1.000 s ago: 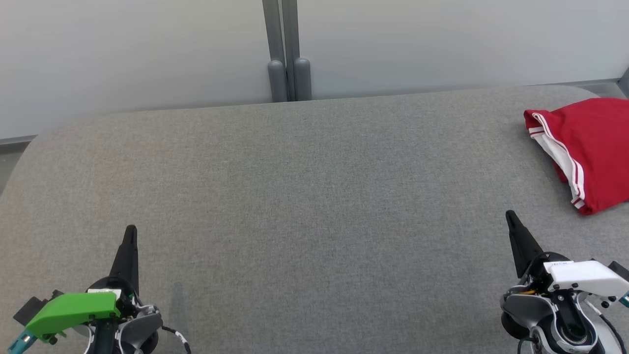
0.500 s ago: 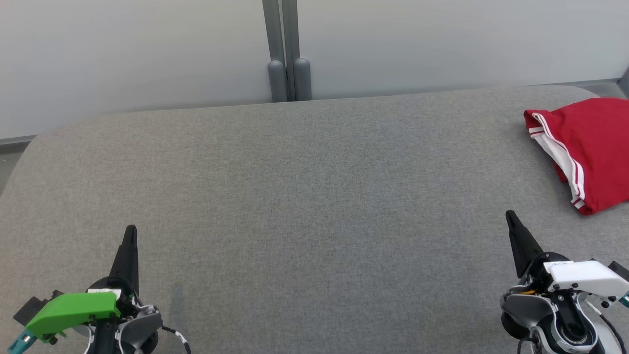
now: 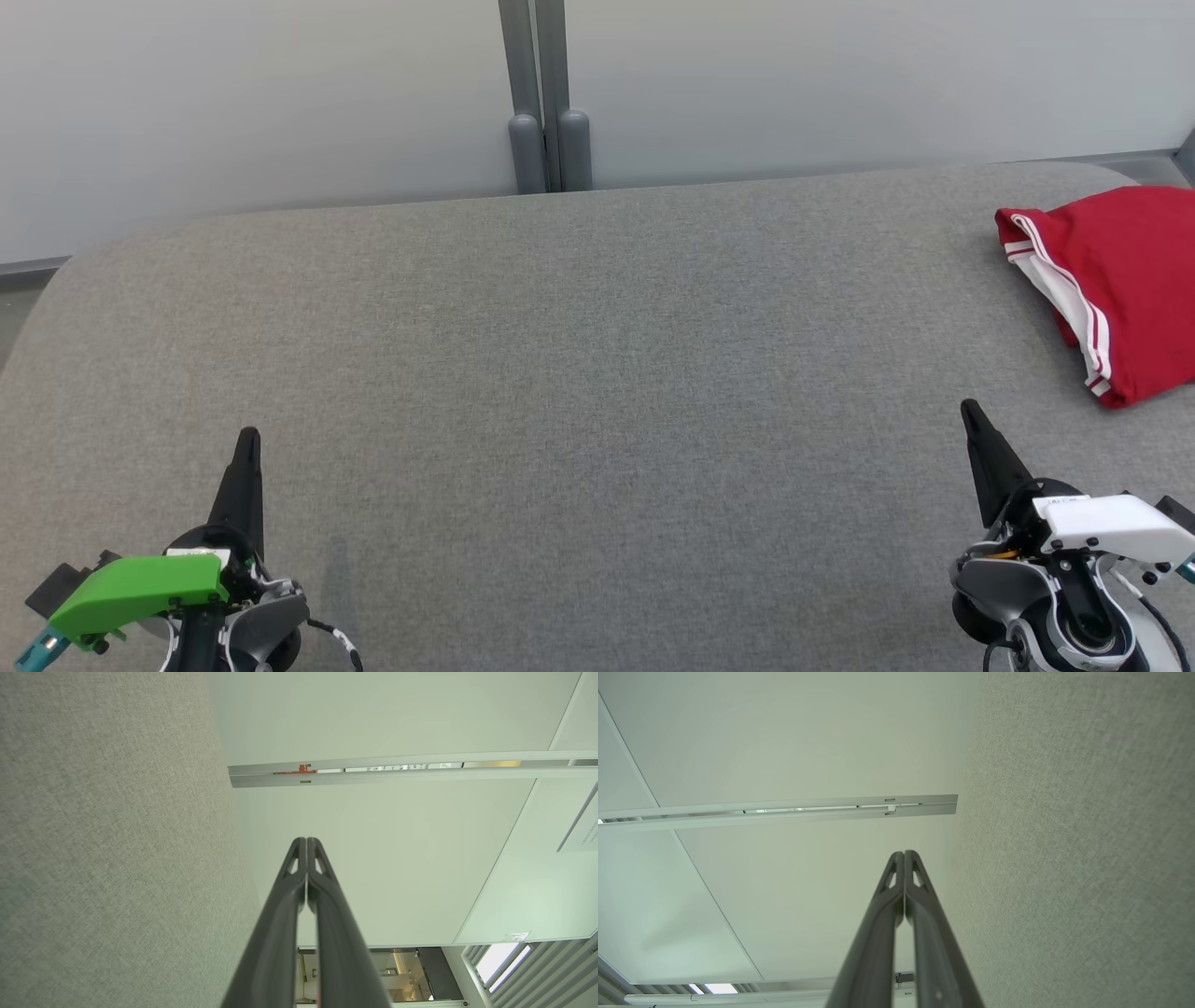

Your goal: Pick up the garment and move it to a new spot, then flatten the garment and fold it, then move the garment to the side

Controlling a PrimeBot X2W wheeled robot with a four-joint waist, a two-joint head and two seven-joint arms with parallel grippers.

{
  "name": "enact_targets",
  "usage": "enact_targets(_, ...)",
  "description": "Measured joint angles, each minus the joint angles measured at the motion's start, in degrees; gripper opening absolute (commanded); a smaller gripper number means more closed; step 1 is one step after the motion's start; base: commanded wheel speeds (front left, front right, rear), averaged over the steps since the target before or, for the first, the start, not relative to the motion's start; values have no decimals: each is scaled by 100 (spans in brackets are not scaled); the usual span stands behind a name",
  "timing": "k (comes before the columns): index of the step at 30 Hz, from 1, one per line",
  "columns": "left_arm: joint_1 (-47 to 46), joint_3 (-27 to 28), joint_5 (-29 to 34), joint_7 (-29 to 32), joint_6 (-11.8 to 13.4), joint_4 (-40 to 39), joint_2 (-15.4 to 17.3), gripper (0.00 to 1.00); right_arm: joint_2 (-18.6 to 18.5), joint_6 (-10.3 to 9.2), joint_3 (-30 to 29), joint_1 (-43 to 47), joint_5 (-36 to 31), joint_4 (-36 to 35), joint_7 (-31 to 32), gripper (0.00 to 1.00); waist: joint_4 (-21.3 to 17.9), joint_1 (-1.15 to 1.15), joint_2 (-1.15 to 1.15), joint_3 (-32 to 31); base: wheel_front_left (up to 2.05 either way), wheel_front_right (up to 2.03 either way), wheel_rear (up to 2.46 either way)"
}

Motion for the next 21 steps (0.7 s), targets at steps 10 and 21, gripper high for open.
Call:
enact_targets(10, 0, 0, 0, 0, 0, -1, 0, 0, 0, 0, 0, 0, 0, 0, 0, 0, 0, 0, 0, 0, 0, 0, 0)
enact_targets(21, 0, 0, 0, 0, 0, -1, 0, 0, 0, 0, 0, 0, 0, 0, 0, 0, 0, 0, 0, 0, 0, 0, 0)
